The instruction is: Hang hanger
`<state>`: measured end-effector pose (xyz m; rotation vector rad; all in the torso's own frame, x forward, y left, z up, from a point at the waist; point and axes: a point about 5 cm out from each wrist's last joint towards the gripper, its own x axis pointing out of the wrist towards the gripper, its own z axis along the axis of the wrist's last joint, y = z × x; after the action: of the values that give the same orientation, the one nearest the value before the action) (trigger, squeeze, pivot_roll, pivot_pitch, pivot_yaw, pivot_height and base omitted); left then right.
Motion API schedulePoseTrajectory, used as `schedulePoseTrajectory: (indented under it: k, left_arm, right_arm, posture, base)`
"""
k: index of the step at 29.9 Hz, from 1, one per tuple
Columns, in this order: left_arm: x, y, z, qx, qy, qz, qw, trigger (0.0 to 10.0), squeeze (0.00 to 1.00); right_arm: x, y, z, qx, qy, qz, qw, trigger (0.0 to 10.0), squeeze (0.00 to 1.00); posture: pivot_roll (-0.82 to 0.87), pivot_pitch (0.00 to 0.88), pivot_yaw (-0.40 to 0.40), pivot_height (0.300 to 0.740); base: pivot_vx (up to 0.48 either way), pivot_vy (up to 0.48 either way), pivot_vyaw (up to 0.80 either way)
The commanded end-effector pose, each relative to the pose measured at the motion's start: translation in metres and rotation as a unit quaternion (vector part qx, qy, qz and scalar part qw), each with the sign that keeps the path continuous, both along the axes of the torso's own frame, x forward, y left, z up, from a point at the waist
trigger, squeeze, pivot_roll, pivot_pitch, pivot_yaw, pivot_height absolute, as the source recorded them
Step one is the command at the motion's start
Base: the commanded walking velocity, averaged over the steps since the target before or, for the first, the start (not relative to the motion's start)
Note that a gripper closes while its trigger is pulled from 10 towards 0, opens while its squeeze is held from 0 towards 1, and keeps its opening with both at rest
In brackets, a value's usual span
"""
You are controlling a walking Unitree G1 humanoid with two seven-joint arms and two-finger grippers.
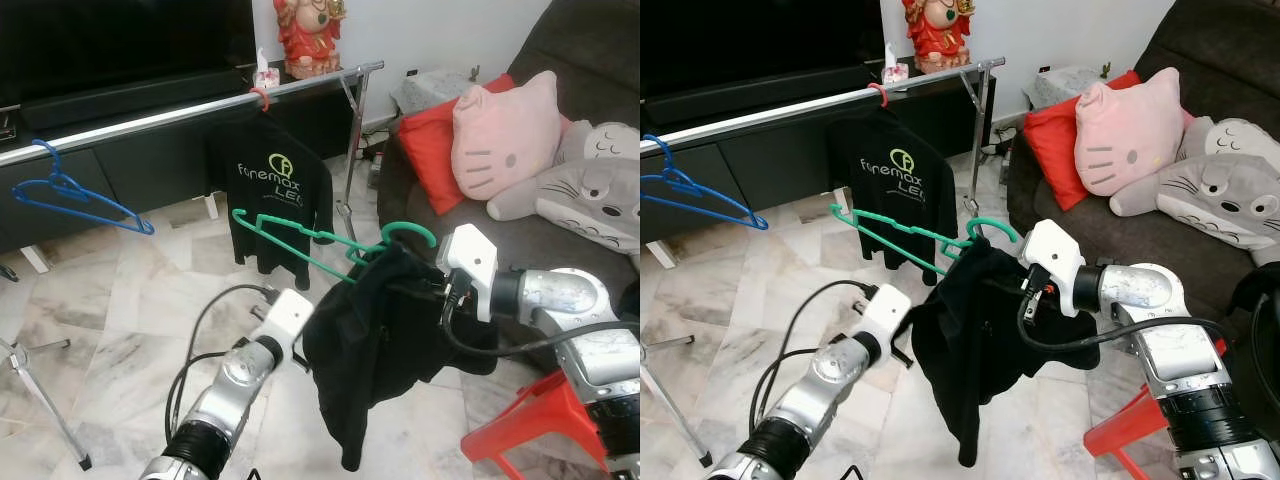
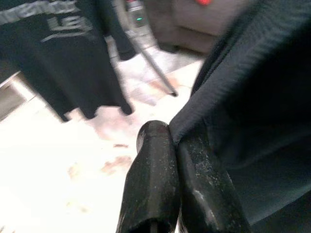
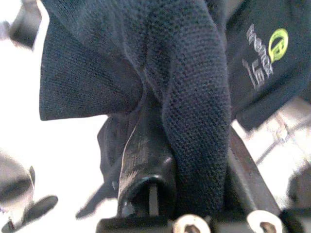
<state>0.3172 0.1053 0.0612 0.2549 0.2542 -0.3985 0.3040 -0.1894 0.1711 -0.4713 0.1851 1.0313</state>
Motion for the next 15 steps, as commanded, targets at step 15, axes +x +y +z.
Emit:
schedulePoseTrajectory:
  k: [15]
  left_arm:
    - [-0.008,0.032,-0.01,-0.018,0.042,0.068,0.997,0.0,0.0]
  right_arm:
    - [0.006,-0.036,-0.017,-0.001,0.019,-0.055,0.998,10.0,0.0]
  posture:
    - [-0.03,0.0,-0.011,0.716]
  base:
    - [0.0,0.0,0.0]
